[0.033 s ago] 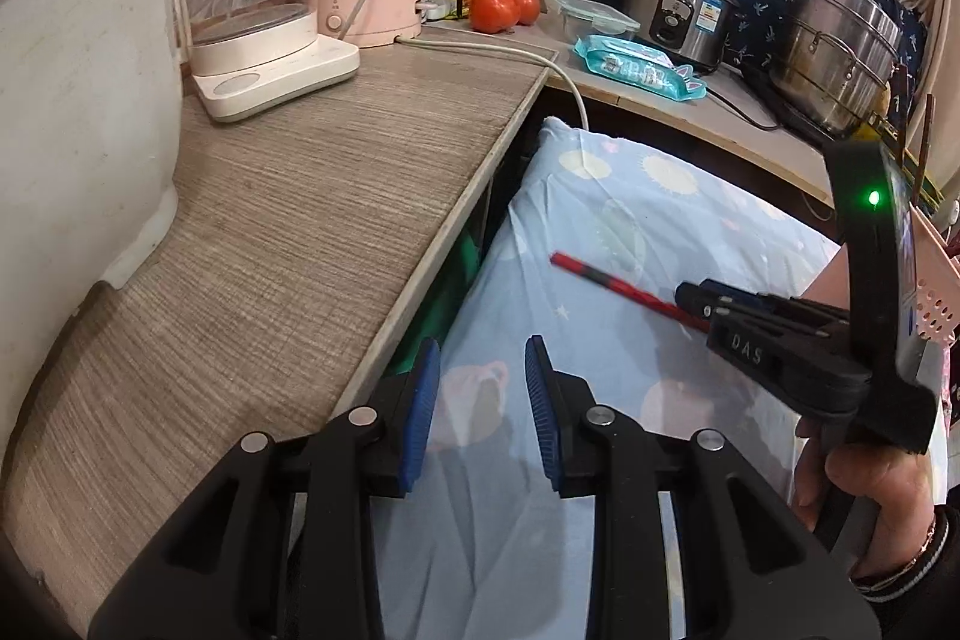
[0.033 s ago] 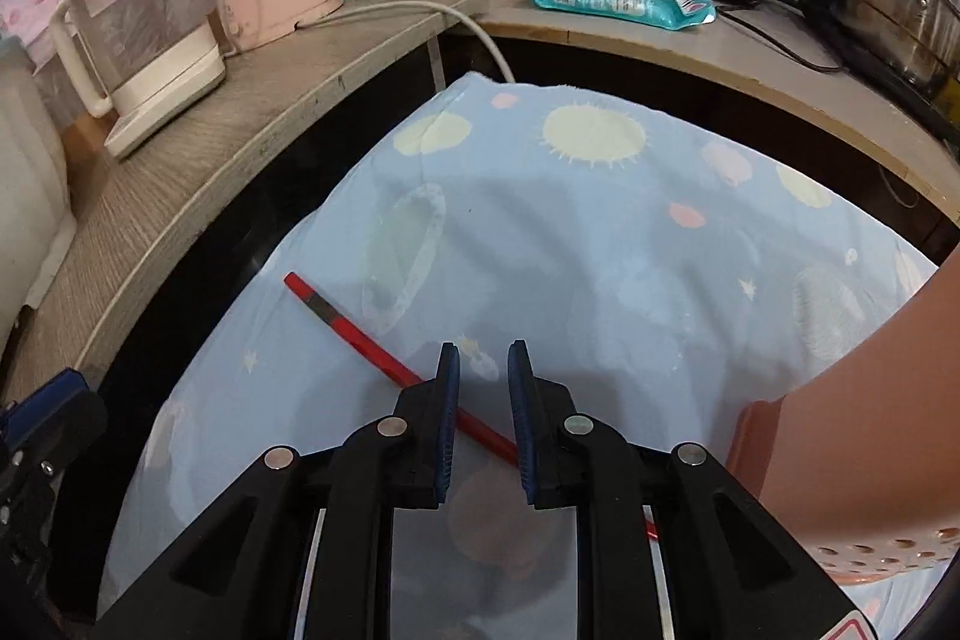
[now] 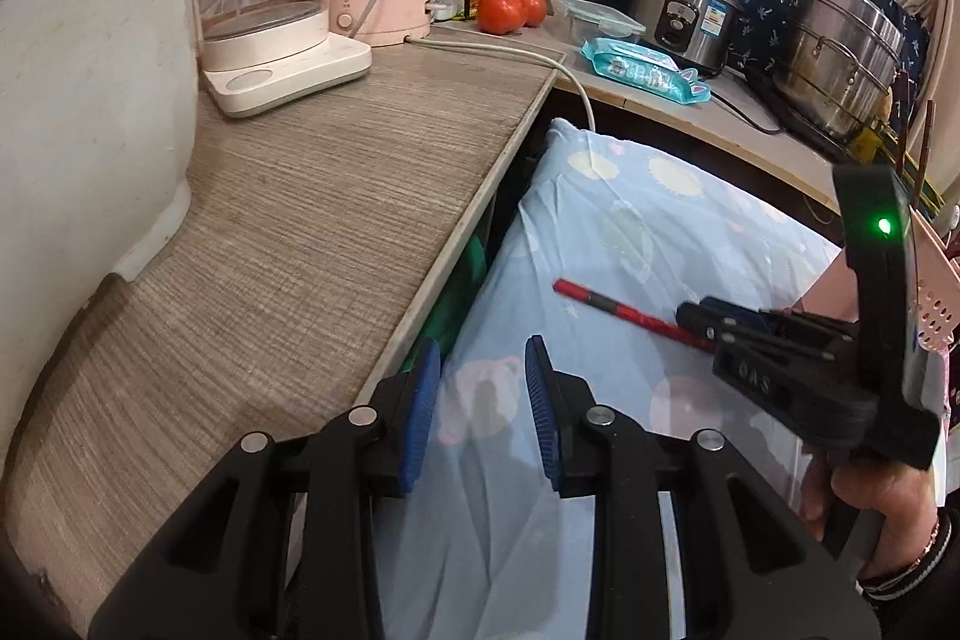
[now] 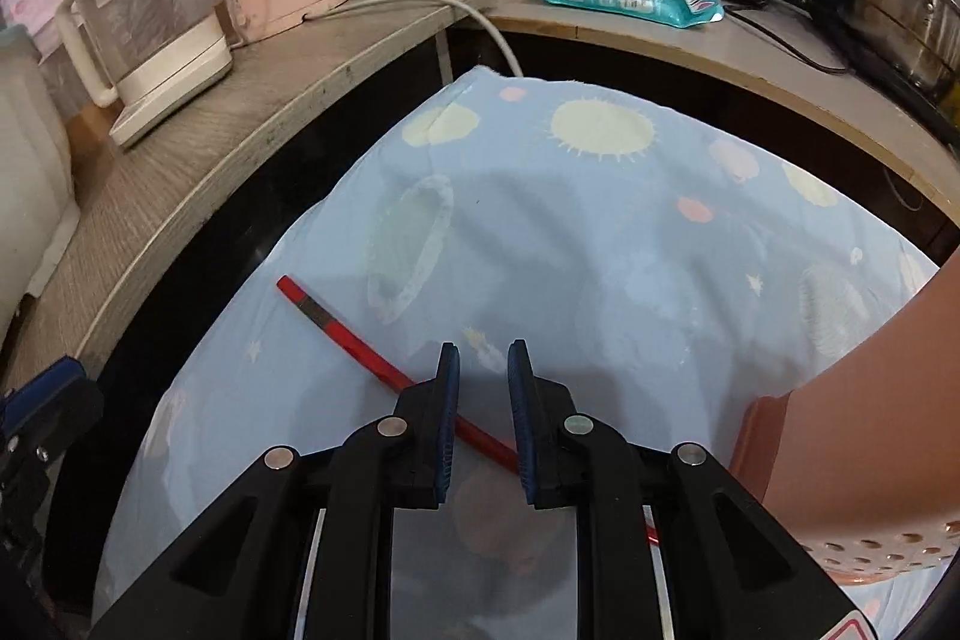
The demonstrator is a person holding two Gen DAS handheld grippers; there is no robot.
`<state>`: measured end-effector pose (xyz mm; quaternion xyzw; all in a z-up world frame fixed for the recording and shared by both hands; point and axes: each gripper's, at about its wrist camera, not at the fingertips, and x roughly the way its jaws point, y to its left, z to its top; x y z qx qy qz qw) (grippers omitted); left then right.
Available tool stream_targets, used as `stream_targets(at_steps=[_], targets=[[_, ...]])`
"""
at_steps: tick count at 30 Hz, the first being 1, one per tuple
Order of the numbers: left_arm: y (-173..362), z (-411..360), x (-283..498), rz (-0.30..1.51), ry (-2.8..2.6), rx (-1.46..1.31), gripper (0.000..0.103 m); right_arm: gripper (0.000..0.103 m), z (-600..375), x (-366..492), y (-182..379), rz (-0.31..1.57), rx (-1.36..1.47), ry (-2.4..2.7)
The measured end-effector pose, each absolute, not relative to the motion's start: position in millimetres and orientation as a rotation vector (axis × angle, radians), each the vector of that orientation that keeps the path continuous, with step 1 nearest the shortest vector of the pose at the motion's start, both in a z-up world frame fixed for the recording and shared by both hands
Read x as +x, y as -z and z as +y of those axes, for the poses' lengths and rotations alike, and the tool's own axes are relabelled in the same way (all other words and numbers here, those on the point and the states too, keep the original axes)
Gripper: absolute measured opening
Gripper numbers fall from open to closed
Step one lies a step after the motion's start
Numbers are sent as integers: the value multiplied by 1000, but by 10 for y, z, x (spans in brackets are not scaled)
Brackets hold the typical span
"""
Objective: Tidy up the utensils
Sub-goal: 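Withdraw both open tools from the basket toward the red chopstick on the cloth, then close the left tool on the red chopstick lying on the cloth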
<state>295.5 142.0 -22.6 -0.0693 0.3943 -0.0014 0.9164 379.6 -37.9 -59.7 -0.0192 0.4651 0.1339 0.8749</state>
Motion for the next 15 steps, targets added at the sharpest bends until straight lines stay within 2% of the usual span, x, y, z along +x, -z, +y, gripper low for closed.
stream_targets(at_steps=[5,7,15], targets=[[197,1445,2852,811,14,-150,29,17,-296,3459,599,993,-100,-366],[183,1418,2817,808,27,-137,35,17,-313,3277,605,997,-113,-396],[115,1218,2616,807,110,-90,39,18,-421,2433,637,973,-145,-526]])
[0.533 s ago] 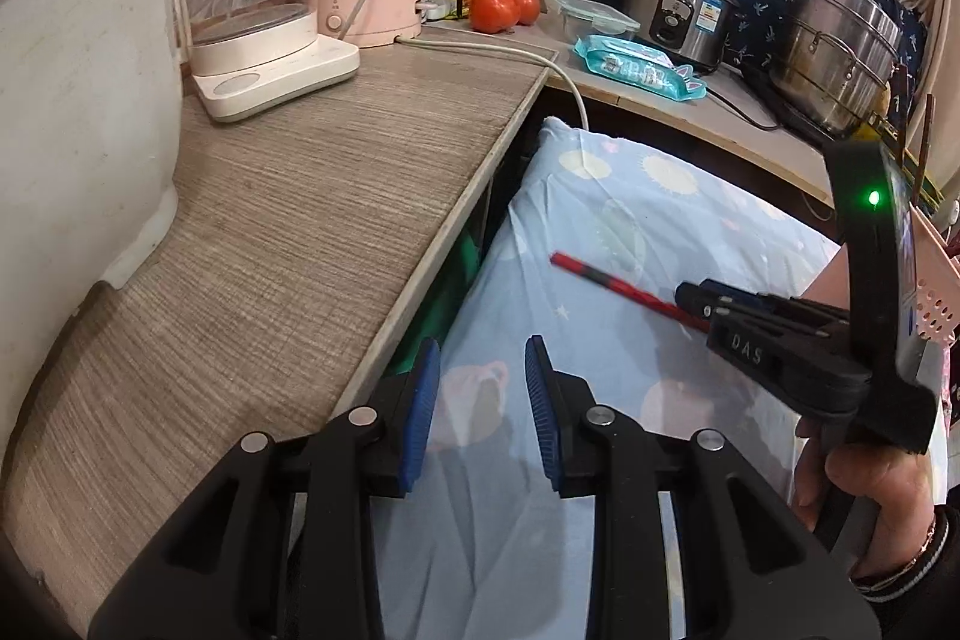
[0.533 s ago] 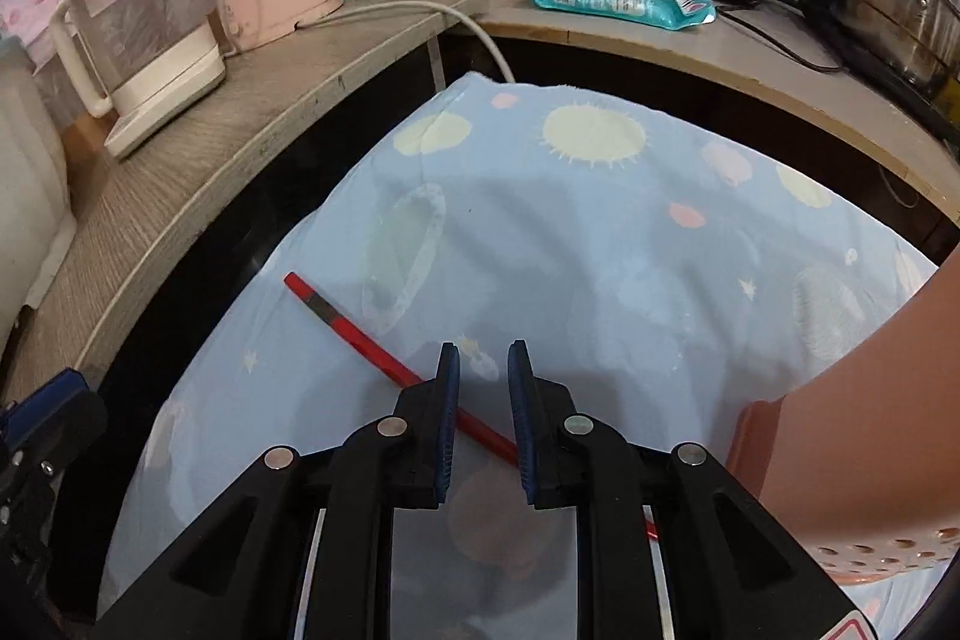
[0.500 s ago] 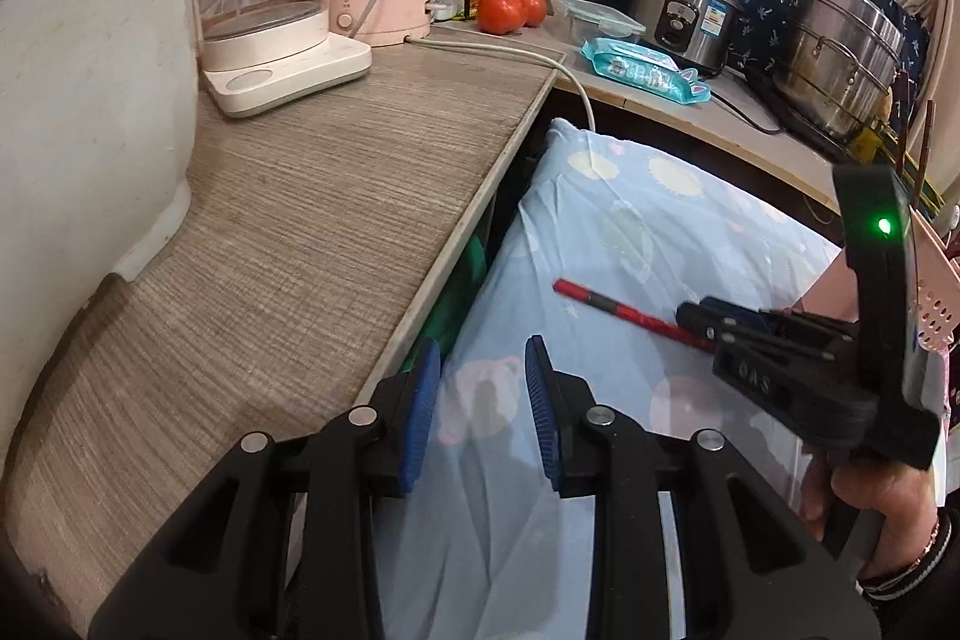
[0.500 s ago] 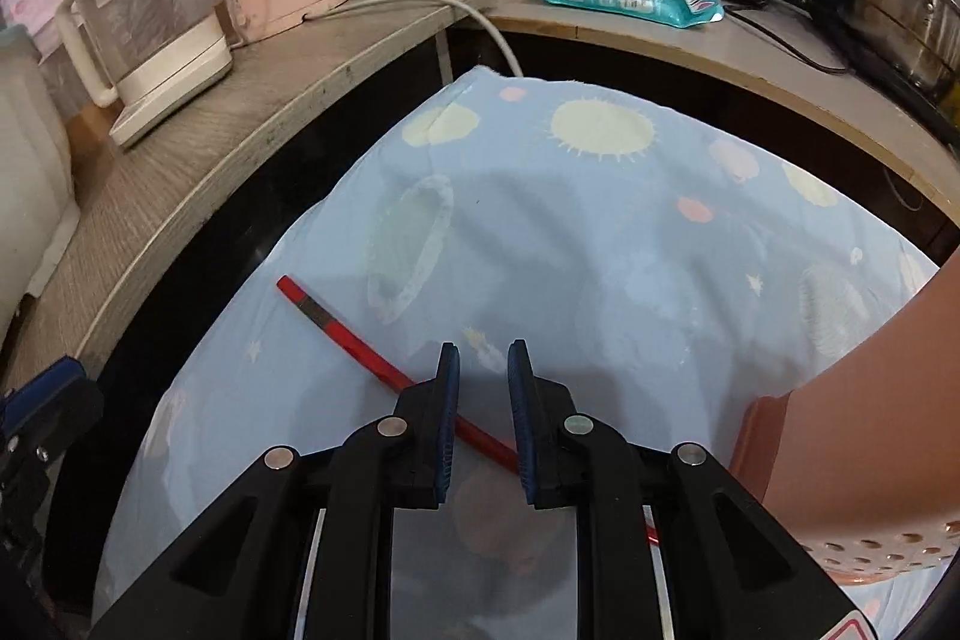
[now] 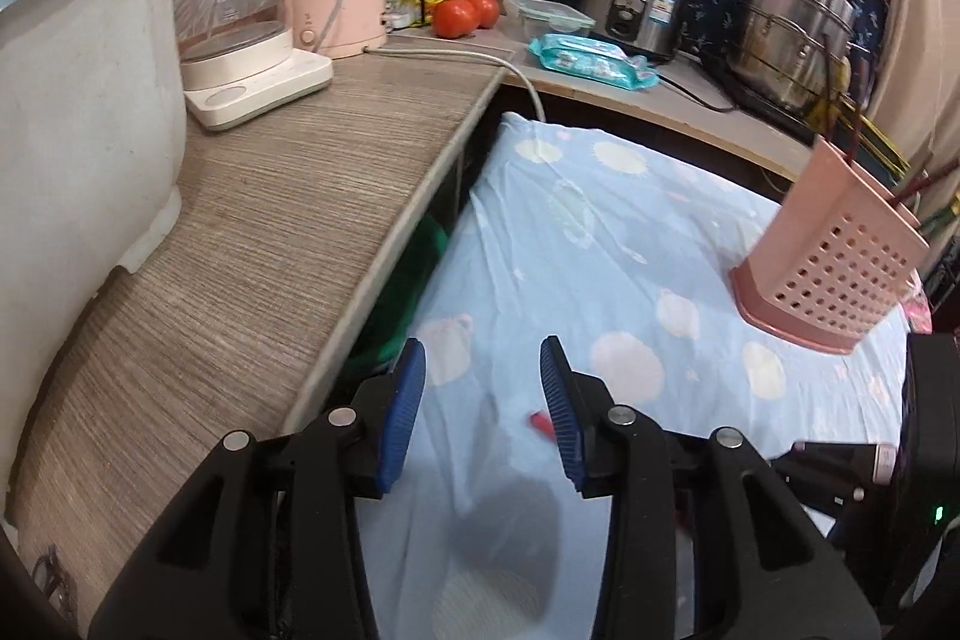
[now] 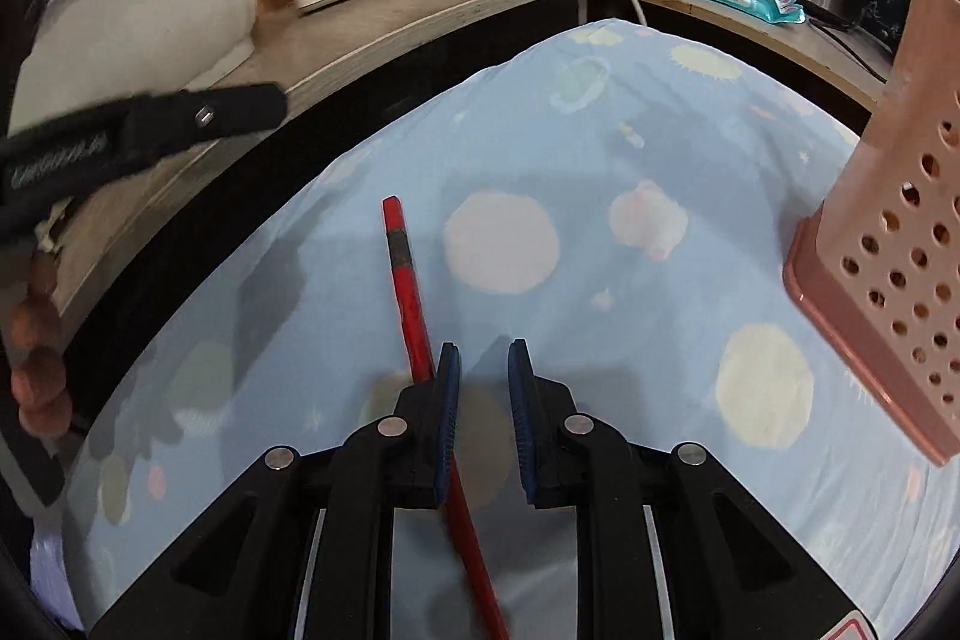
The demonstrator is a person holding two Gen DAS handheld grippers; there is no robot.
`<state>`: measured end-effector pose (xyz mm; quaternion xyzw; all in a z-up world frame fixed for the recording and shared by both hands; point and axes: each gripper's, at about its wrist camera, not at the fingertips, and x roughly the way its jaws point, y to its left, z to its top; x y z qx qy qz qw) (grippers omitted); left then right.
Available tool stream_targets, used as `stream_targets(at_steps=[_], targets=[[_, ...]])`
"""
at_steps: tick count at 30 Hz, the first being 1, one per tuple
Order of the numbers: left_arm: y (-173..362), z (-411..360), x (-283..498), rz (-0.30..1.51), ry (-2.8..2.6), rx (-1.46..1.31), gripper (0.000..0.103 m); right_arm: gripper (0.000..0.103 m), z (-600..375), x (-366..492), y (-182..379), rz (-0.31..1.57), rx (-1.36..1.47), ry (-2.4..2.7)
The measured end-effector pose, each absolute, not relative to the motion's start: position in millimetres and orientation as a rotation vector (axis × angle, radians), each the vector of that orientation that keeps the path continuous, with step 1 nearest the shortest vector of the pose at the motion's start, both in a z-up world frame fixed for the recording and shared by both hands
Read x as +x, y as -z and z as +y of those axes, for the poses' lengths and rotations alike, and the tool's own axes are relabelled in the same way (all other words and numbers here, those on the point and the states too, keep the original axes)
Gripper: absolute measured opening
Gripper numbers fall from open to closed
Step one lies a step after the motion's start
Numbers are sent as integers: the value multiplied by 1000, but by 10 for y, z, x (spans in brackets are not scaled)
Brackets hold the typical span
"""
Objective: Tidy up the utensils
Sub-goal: 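Close the left tool on the red chopstick lying on the cloth, then lift the red chopstick upright with the left tool toward the pink basket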
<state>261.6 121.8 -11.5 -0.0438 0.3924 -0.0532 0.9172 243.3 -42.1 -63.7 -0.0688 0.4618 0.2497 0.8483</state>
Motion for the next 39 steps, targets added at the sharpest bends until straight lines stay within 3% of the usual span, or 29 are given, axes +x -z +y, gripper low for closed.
stream_targets(at_steps=[11,13,20,24,30,39], targets=[[631,846,2022,991,183,-75,40,17,-627,1284,599,963,-128,-466],[669,802,1968,991,170,-59,45,17,-681,1126,578,960,-117,-450],[672,757,2051,974,127,-79,44,17,-890,871,523,955,-17,-406],[671,774,2091,961,141,-92,22,17,-991,778,475,944,14,-383],[647,798,2070,946,199,-155,9,17,-1124,678,411,932,44,-354],[262,578,1849,885,269,-122,7,17,-1313,658,369,927,88,-306]])
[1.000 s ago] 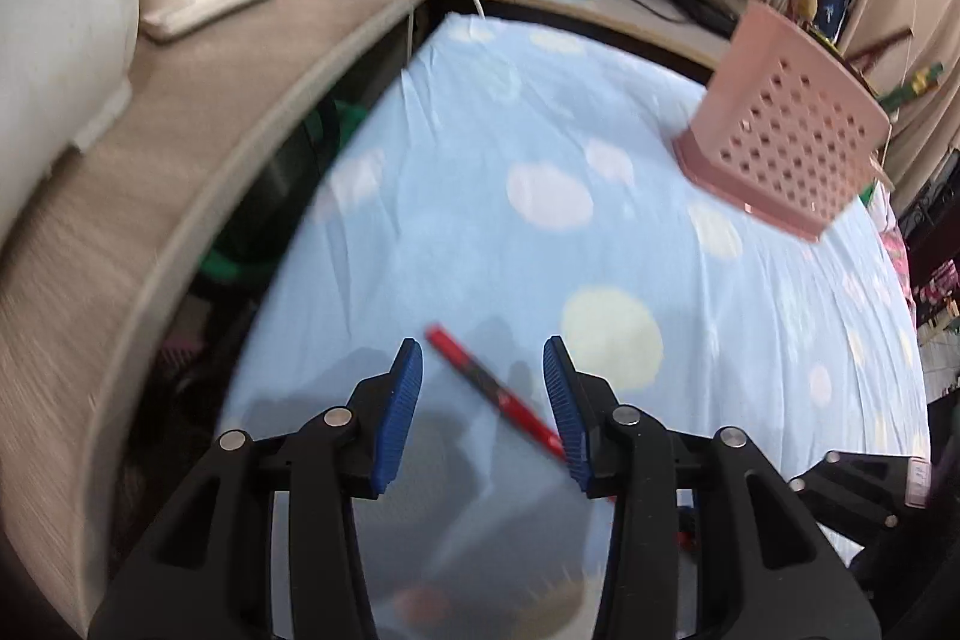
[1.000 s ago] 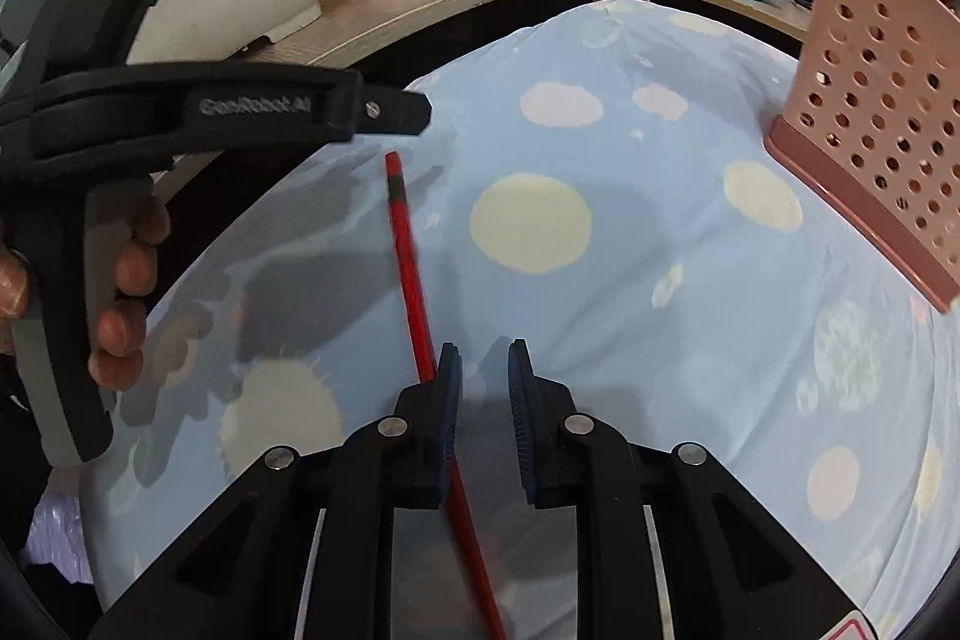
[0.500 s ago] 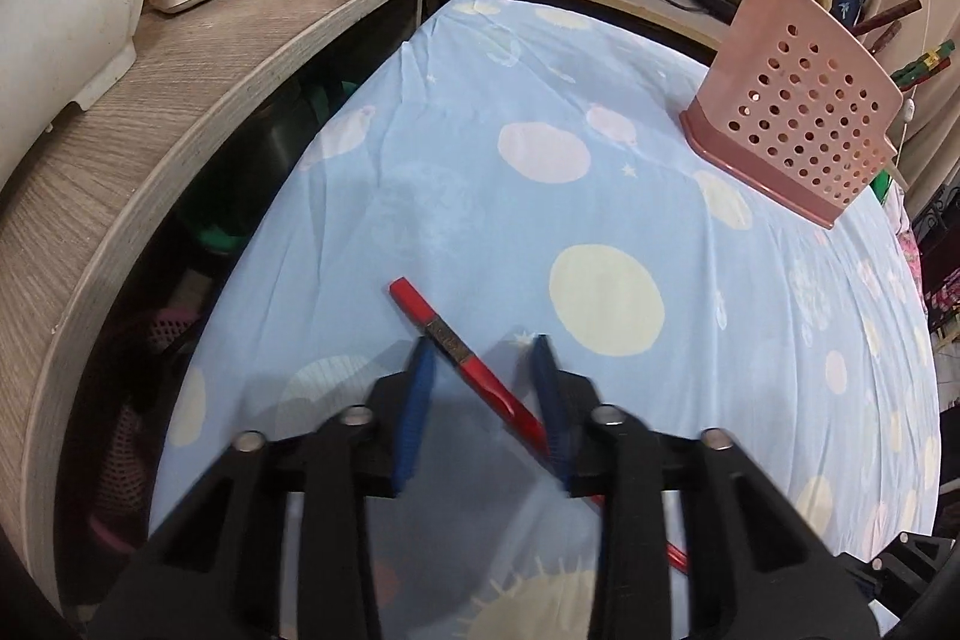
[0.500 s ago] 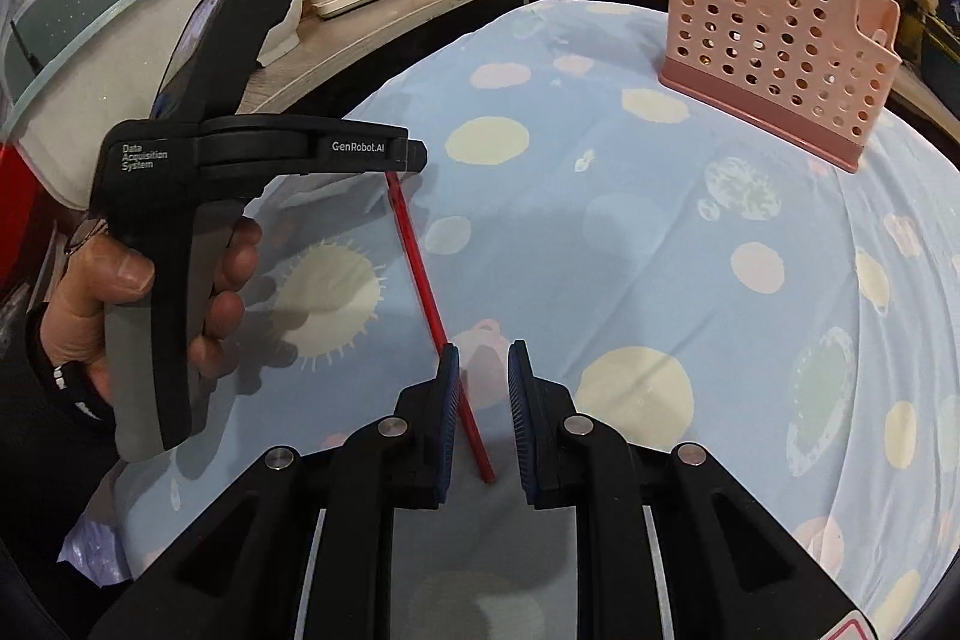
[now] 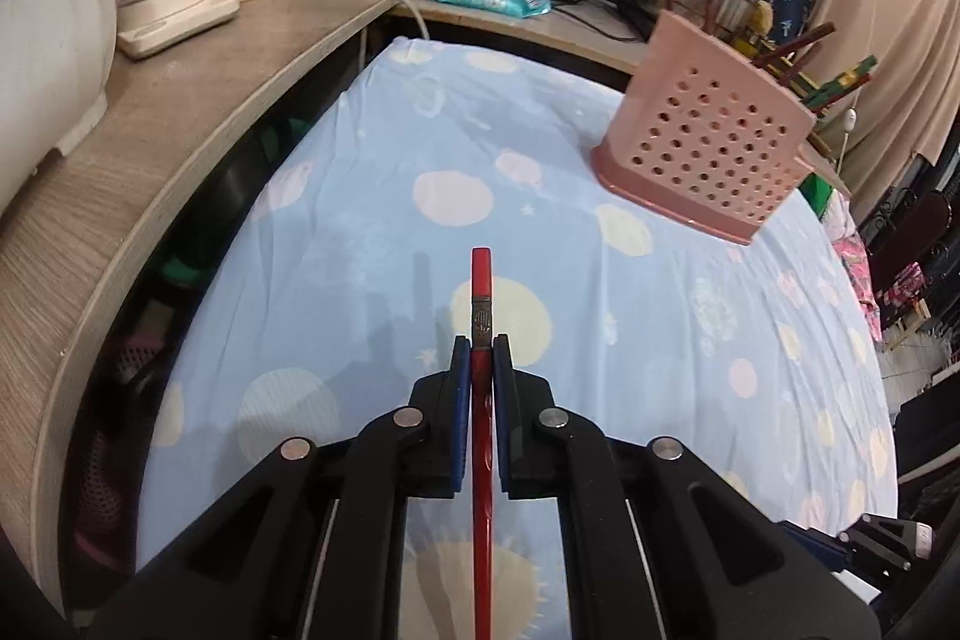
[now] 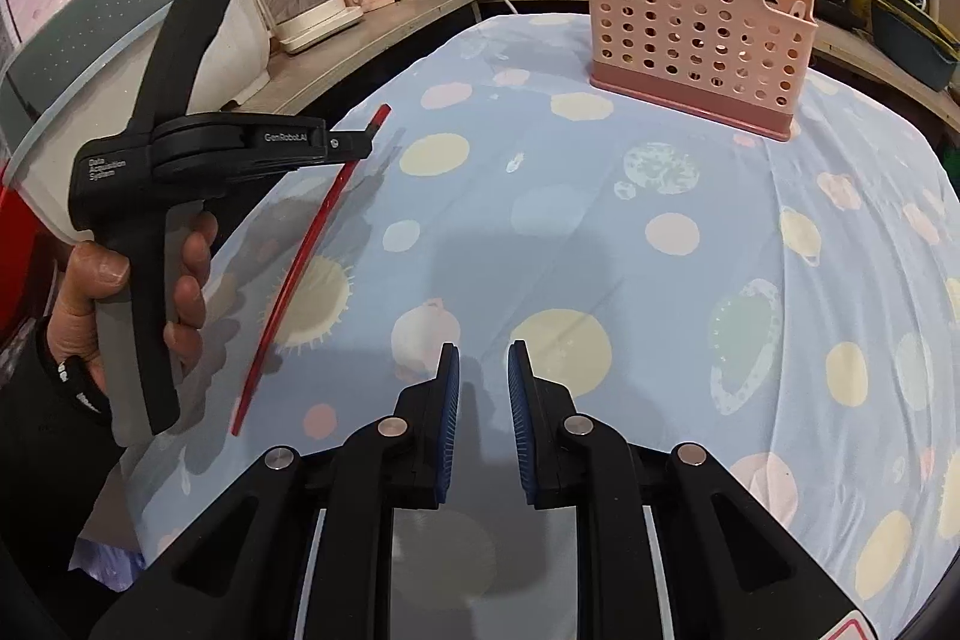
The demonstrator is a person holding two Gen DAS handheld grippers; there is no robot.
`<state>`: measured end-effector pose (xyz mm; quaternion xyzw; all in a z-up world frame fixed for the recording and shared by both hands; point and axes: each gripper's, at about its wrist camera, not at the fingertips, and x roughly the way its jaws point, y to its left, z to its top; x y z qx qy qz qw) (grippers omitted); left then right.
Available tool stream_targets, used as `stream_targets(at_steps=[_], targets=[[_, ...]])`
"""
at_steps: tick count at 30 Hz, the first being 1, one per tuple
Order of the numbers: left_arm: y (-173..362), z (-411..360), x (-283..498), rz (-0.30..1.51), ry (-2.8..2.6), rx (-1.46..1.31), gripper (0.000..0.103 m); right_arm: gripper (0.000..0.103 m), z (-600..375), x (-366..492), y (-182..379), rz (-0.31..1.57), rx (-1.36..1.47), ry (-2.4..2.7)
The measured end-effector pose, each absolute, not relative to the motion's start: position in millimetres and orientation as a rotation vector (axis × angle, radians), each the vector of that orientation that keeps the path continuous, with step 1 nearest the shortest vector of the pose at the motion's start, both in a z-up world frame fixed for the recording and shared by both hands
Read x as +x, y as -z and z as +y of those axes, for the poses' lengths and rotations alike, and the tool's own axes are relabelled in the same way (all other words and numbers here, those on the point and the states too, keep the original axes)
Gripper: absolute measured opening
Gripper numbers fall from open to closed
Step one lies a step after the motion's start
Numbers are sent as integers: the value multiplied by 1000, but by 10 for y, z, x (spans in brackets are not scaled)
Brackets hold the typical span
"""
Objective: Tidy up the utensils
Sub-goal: 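Lift the red chopstick upright with the left tool toward the pink basket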
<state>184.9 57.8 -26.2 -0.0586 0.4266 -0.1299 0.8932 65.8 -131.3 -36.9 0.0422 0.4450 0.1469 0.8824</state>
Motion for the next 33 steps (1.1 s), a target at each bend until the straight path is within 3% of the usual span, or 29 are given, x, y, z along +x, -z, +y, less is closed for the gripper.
stream_targets(at_steps=[20,33], targets=[[-650,72,1360,685,431,-124,7,17,-1872,561,352,911,184,-113],[-1011,-3,1051,589,448,-98,7,4,-1953,478,207,894,193,-78]])
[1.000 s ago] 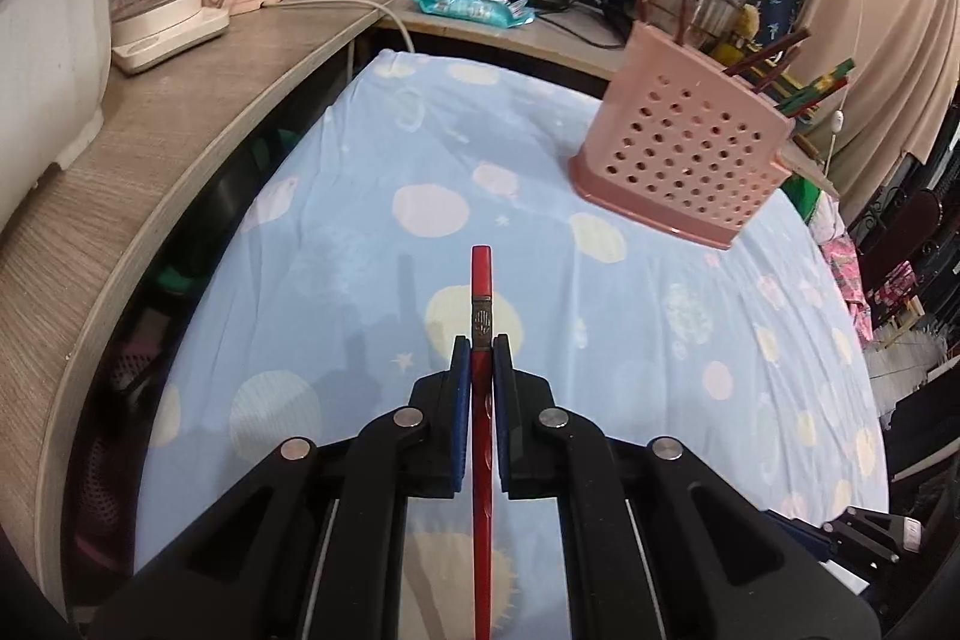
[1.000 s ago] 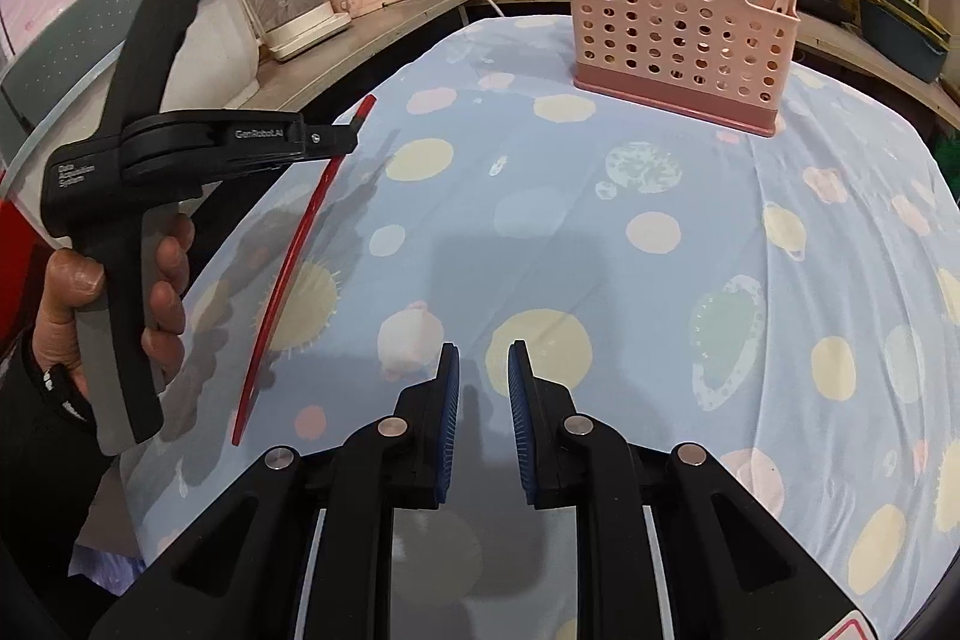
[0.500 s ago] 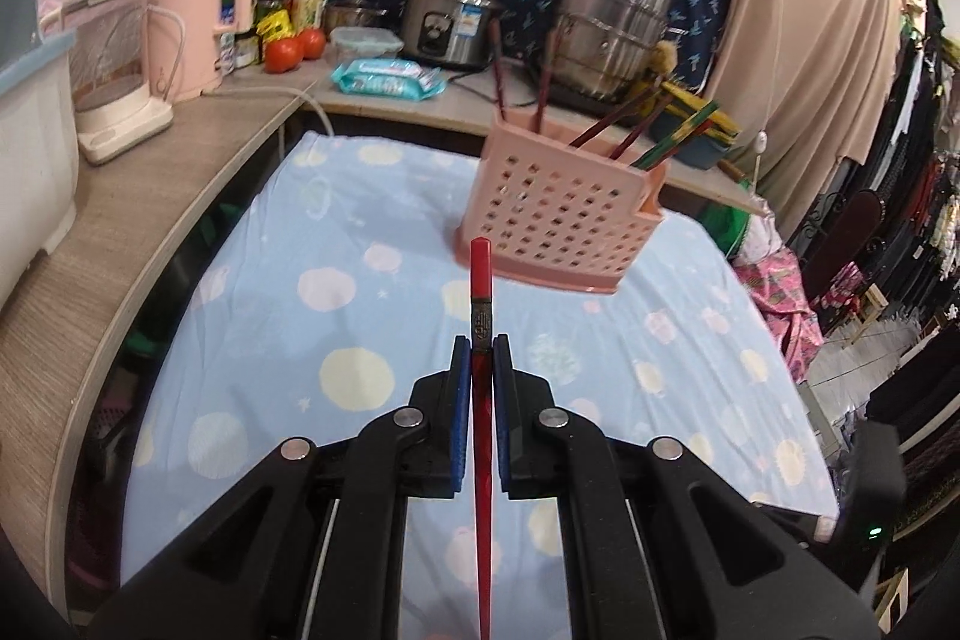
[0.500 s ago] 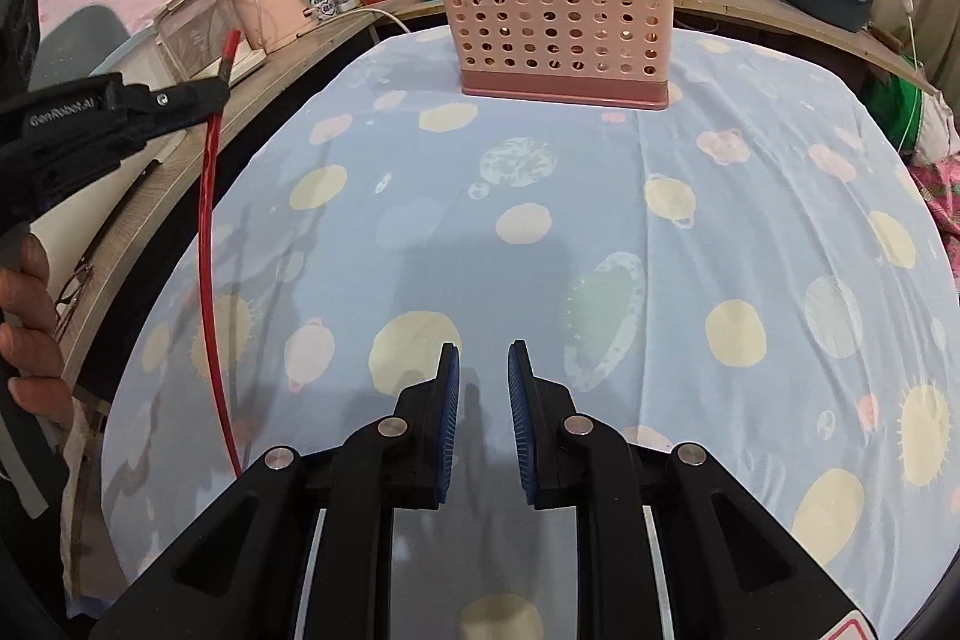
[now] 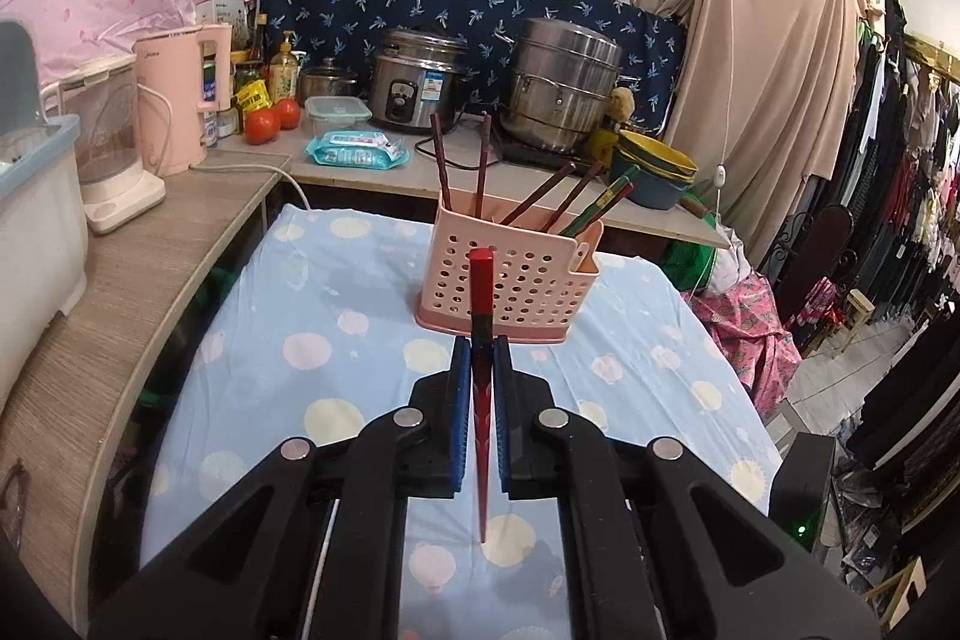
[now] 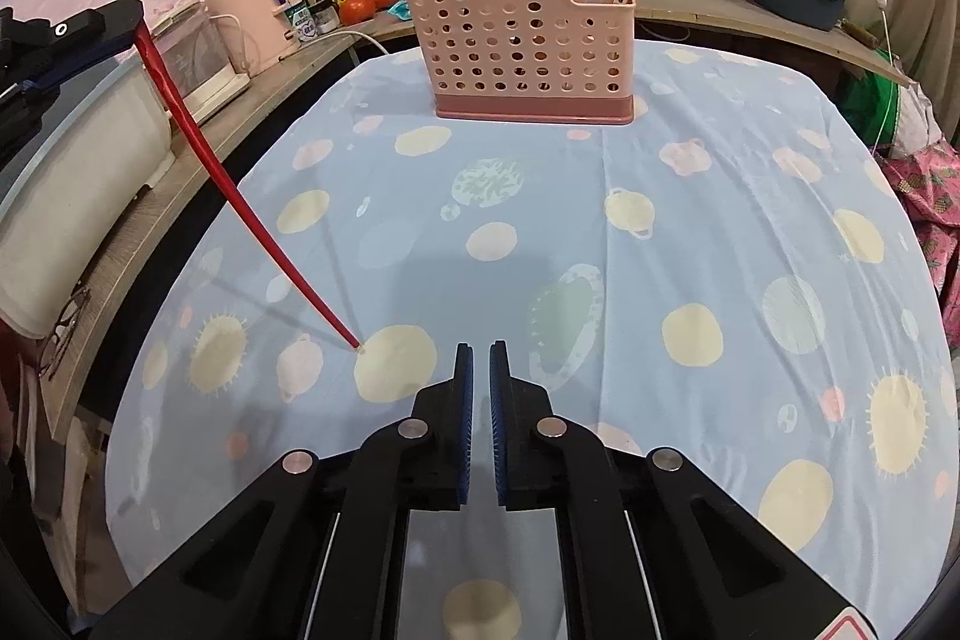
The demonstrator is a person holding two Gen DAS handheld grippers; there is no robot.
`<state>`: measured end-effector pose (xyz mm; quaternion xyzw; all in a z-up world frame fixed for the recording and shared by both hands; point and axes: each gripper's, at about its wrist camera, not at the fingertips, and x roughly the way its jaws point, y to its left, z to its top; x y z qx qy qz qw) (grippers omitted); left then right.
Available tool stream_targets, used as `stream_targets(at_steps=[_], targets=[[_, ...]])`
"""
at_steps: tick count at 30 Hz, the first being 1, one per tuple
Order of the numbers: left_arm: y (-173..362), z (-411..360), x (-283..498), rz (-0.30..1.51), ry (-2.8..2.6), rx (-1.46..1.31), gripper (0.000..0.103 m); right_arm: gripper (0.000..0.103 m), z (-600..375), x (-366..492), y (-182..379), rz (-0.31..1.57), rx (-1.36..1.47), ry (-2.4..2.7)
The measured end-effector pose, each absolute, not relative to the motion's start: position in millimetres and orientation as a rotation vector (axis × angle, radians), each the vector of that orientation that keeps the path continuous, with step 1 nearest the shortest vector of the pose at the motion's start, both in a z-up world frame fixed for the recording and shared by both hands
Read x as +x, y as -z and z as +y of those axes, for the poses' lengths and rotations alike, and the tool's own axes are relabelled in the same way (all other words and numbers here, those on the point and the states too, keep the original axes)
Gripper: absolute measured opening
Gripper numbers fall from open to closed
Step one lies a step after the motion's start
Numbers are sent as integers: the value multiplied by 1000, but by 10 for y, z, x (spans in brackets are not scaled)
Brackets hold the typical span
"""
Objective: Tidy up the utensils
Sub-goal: 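Lift the red chopstick upright with the left tool toward the pink basket, then lower the red chopstick into the pink basket and open the left tool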
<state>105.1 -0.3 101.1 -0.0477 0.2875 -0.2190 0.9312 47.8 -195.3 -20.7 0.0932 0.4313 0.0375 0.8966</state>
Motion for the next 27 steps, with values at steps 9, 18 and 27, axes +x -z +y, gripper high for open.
stream_targets(at_steps=[9,18,27], targets=[[-1139,-73,1027,553,440,-69,7,2,-1966,441,6,856,193,-74],[-1658,-156,1323,434,423,-63,7,2,-2058,565,-321,793,185,-60],[-2220,-379,1833,304,405,-48,7,2,-2266,1023,-876,687,157,-38]])
